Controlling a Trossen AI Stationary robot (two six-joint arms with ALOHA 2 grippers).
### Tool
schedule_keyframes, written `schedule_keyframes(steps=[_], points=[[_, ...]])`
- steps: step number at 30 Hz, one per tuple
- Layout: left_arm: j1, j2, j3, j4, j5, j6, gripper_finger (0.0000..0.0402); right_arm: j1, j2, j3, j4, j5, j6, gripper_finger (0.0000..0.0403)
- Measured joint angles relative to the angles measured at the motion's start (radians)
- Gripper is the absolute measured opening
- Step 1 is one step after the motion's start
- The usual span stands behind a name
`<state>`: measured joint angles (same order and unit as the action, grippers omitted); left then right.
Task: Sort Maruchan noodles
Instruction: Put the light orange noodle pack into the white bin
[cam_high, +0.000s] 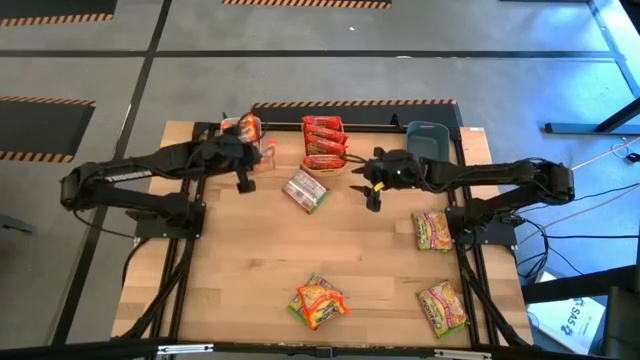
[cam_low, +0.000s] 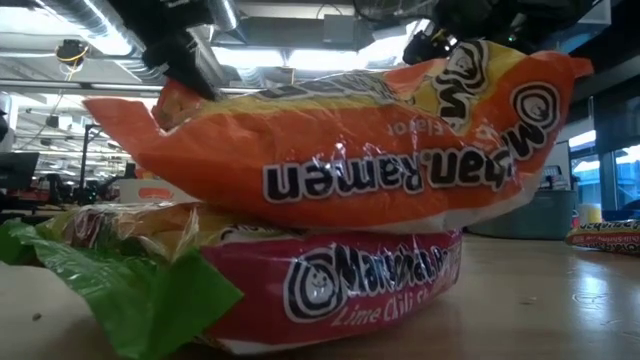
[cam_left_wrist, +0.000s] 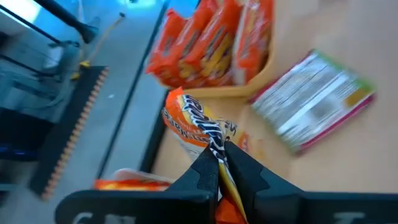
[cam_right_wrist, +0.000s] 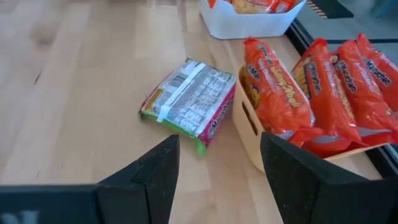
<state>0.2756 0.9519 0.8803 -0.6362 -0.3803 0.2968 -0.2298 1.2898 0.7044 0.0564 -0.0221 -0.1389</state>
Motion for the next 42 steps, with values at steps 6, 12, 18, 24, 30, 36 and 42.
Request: schedule_keyframes(steps=[6,12,18,24,30,36,42], points=[[0.144,-0.018,-0.040,-0.006,-0.007,0.212,0.0008,-0.013,0.002,0.000,-0.015,-0.025,0.003,0.0211],[0.253,-0.016,-0.059,0.001,0.017,0.248,0.0011,-0.013,0.002,0.000,-0.031,-0.069,0.045,0.0211],[0.193,-0.019,-0.013,0.059,0.216,0.201,0.0012,-0.013,0.002,0.000,0.035,-0.104,0.121,0.0211],[0.078,-0.004,-0.009,0.210,0.397,0.165,0.0006,-0.013,0.002,0.001,0.188,-0.116,0.262,0.0217],[-0.026,0.048,-0.009,0.349,0.425,0.132,0.0007,-0.012,0.034,0.002,0.344,-0.155,0.333,0.0283],[-0.087,0.119,-0.008,0.490,0.410,0.137,0.0008,-0.013,0.188,0.002,0.585,-0.226,0.380,0.0342],[-0.109,0.163,-0.008,0.583,0.371,0.155,0.0009,-0.012,0.315,0.014,0.771,-0.260,0.405,0.0351]])
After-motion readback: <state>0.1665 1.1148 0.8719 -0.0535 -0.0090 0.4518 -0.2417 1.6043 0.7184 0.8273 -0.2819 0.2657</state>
